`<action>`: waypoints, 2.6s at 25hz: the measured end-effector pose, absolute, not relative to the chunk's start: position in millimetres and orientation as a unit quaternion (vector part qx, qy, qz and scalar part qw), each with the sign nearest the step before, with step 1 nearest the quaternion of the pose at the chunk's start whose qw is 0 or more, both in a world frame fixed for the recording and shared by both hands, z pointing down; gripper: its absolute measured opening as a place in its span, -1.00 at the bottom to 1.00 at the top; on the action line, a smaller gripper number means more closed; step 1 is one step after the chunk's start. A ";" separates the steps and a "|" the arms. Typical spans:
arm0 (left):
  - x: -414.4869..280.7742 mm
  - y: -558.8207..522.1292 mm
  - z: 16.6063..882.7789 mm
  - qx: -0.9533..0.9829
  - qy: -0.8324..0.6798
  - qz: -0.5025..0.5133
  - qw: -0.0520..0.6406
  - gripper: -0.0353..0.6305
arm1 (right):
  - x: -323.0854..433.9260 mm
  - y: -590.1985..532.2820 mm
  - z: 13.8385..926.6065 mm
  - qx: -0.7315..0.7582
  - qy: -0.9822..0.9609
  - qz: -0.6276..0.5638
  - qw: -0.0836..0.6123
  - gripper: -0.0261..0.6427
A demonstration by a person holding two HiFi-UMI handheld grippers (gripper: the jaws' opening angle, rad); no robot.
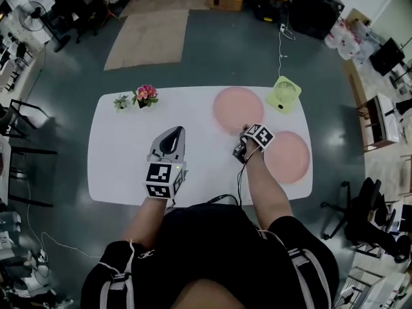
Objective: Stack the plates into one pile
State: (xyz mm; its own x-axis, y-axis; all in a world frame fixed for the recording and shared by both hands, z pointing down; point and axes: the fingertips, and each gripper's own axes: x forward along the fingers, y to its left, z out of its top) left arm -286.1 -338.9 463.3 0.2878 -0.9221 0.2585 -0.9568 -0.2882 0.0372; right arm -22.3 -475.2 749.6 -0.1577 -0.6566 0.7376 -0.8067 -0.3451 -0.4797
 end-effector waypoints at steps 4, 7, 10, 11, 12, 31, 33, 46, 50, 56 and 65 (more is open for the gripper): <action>-295.4 -335.6 466.5 0.789 -0.599 0.098 0.094 -0.86 | -27.2 -485.5 770.0 0.636 -0.555 0.530 0.085 -0.35; -300.3 -331.4 467.2 0.785 -0.604 0.101 0.095 -0.86 | -23.0 -484.0 779.4 0.645 -0.522 0.553 0.079 -0.56; -304.8 -330.8 470.4 0.783 -0.606 0.104 0.099 -0.86 | -26.8 -485.0 781.8 0.633 -0.495 0.593 0.046 -0.70; -304.7 -331.6 471.0 0.783 -0.605 0.104 0.099 -0.86 | -26.8 -485.0 781.5 0.629 -0.485 0.606 0.030 -0.73; -303.3 -332.5 470.5 0.784 -0.604 0.104 0.098 -0.86 | -25.7 -484.4 779.9 0.626 -0.478 0.616 0.015 -0.75; -254.1 -348.8 453.2 0.831 -0.543 0.085 0.083 -0.86 | -20.9 -419.9 651.8 0.561 -0.562 0.603 -0.080 -0.80; -242.3 -349.4 455.9 0.840 -0.530 0.085 0.083 -0.86 | -2.5 -403.4 642.9 0.567 -0.553 0.603 -0.093 -0.79; -146.1 -343.9 454.9 0.897 -0.424 0.098 0.077 -0.86 | 154.6 -300.5 632.5 0.670 -0.426 0.578 -0.188 -0.77; -113.4 -337.8 461.6 0.908 -0.400 0.102 0.077 -0.86 | 194.2 -273.3 660.3 0.692 -0.376 0.583 -0.198 -0.76; -97.0 -328.2 460.4 0.913 -0.387 0.106 0.073 -0.86 | 219.9 -252.4 696.5 0.715 -0.327 0.586 -0.196 -0.76; -99.3 -321.2 459.9 0.912 -0.389 0.108 0.071 -0.86 | 227.5 -242.4 727.3 0.751 -0.297 0.572 -0.146 -0.77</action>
State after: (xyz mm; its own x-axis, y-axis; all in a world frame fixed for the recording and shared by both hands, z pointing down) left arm -99.3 -321.2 459.9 0.6746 -0.6939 0.2516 -0.7245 -0.6877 0.0460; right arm 227.5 -242.4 727.3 0.1708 -0.6119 0.7723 -0.2791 -0.7818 -0.5576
